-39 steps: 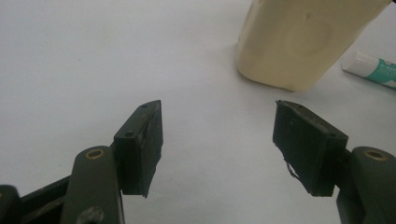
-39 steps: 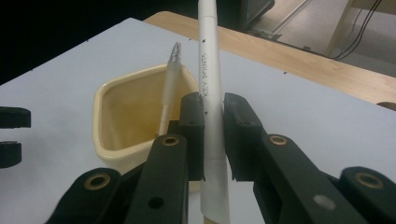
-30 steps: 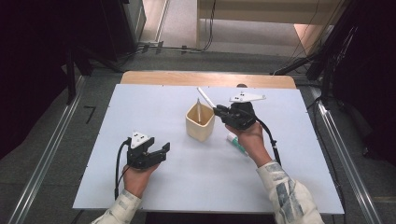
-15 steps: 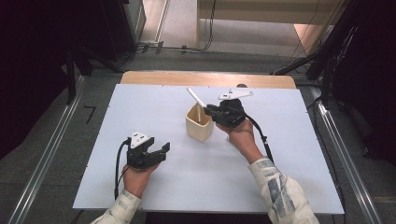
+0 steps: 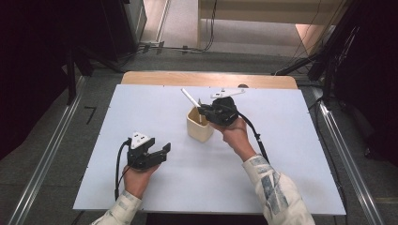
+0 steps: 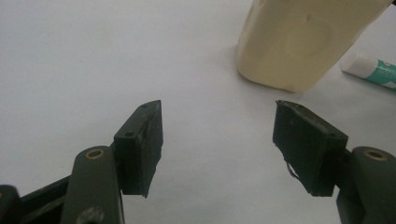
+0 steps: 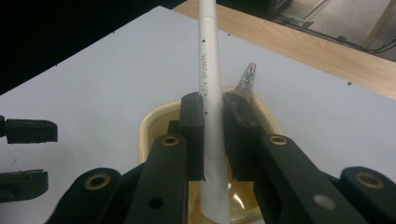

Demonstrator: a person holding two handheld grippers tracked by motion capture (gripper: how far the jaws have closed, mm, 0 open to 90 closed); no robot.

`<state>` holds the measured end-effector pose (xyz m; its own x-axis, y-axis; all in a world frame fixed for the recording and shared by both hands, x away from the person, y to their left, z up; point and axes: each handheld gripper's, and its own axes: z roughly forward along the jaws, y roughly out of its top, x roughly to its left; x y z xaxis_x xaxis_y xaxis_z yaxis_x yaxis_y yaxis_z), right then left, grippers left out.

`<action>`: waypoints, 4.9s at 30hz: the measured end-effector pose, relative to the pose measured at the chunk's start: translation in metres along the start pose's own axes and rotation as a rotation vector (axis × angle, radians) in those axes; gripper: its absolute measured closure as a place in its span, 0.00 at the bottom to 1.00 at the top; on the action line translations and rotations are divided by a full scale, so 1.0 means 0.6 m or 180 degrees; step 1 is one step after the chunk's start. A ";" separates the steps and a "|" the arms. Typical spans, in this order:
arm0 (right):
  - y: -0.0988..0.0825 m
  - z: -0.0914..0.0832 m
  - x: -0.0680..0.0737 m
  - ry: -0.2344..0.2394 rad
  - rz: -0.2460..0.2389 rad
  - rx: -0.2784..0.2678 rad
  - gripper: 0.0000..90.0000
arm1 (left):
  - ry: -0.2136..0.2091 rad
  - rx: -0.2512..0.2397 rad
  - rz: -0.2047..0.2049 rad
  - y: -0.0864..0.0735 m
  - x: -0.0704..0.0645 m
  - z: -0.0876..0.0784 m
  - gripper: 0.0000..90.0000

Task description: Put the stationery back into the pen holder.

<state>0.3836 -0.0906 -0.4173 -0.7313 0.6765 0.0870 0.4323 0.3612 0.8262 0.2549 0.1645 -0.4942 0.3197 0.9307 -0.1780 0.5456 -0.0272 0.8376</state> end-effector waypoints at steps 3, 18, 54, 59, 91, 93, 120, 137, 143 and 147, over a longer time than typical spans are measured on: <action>0.002 0.003 0.001 0.0003 -0.0004 0.0006 0.85 | 0.0001 0.0003 -0.0001 0.000 0.000 0.000 0.38; 0.001 0.019 0.005 0.0024 0.0017 0.0123 0.85 | -0.0006 -0.0001 -0.0022 0.000 0.001 0.000 0.38; -0.006 0.000 0.002 0.0141 -0.0021 0.0216 0.53 | -0.0012 -0.0005 -0.0019 0.000 0.002 -0.001 0.38; -0.013 -0.013 -0.005 0.0129 -0.0045 0.0185 0.49 | -0.0009 0.0002 -0.0003 0.000 0.001 0.000 0.38; -0.072 -0.079 -0.051 -0.0104 -0.0013 0.0064 0.25 | 0.0006 -0.0007 -0.0011 0.000 0.001 -0.002 0.38; -0.082 -0.083 -0.056 -0.0116 -0.0001 0.0085 0.25 | 0.0005 -0.0009 -0.0011 0.000 0.001 -0.001 0.38; -0.161 -0.091 -0.091 -0.0272 0.0102 0.0413 0.25 | 0.0006 0.0013 -0.0004 -0.002 0.000 0.000 0.38; -0.187 -0.079 -0.094 -0.0343 0.0033 0.0634 0.25 | -0.0004 0.0016 -0.0009 -0.002 -0.001 0.000 0.38; -0.194 -0.075 -0.094 -0.0362 0.0024 0.0695 0.25 | -0.0003 0.0010 -0.0010 -0.002 0.000 0.000 0.38; -0.197 -0.074 -0.094 -0.0383 0.0020 0.0712 0.25 | 0.0001 0.0006 -0.0017 -0.002 0.000 -0.001 0.38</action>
<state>0.3502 -0.1999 -0.4954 -0.6660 0.7458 0.0137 0.5523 0.4807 0.6811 0.2538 0.1646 -0.4947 0.3165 0.9309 -0.1822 0.5487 -0.0230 0.8357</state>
